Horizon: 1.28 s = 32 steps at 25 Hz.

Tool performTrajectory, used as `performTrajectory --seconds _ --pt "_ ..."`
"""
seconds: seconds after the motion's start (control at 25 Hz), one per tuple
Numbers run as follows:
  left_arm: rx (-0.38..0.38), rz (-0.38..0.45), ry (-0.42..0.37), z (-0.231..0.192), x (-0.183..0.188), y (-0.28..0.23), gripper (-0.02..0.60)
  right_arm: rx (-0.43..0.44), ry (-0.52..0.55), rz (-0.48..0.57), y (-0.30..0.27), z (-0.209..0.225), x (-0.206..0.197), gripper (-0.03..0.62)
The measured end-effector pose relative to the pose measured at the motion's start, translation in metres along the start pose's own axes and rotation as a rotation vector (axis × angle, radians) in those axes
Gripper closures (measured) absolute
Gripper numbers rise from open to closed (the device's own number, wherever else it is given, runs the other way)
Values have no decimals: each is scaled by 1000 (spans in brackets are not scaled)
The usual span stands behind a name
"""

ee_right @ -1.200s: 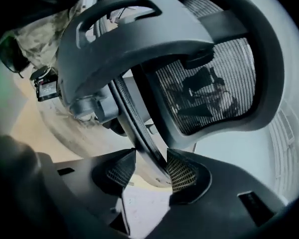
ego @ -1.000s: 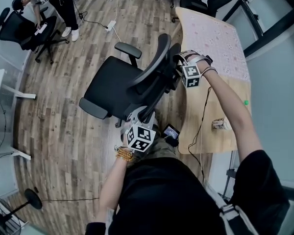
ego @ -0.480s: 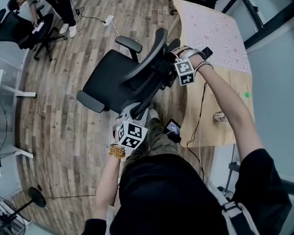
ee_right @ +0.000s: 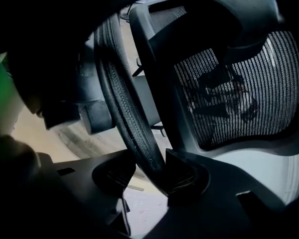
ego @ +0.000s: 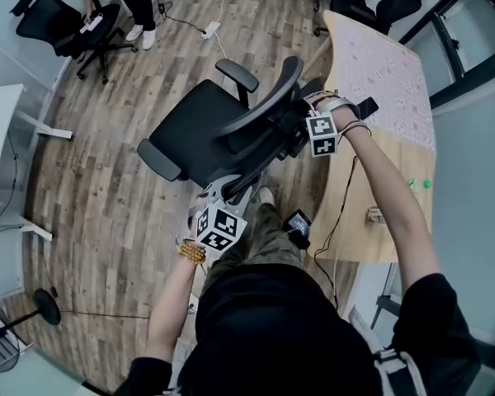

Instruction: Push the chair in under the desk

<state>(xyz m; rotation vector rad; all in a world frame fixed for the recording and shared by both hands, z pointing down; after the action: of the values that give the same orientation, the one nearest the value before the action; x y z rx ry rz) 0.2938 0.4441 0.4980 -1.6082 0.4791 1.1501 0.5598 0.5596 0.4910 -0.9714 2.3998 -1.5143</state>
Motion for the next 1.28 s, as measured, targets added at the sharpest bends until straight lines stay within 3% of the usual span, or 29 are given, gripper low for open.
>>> performTrajectory --seconds 0.36,0.72,0.92,1.28 --pt "75 -21 -39 -20 -21 33 460 -19 37 26 -1 18 43 411" --pt "158 -135 -64 -50 -50 73 448 -79 97 105 1 35 99 421" --pt "235 -232 -125 -52 -64 86 445 -102 156 157 6 32 123 430" --pt "265 -356 -137 -60 -82 119 445 -101 269 231 16 33 169 453"
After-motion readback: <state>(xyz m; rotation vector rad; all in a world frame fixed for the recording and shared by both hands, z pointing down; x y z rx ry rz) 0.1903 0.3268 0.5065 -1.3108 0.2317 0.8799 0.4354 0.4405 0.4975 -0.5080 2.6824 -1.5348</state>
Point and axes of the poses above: the fingertips, and each gripper's own axes: y backward along the fingers, z to its right, x out of its top, the point moved 8 cm from there along y, backward along the fingers, and after that the axes turned 7 degrees about y, right-handed, at the moved point
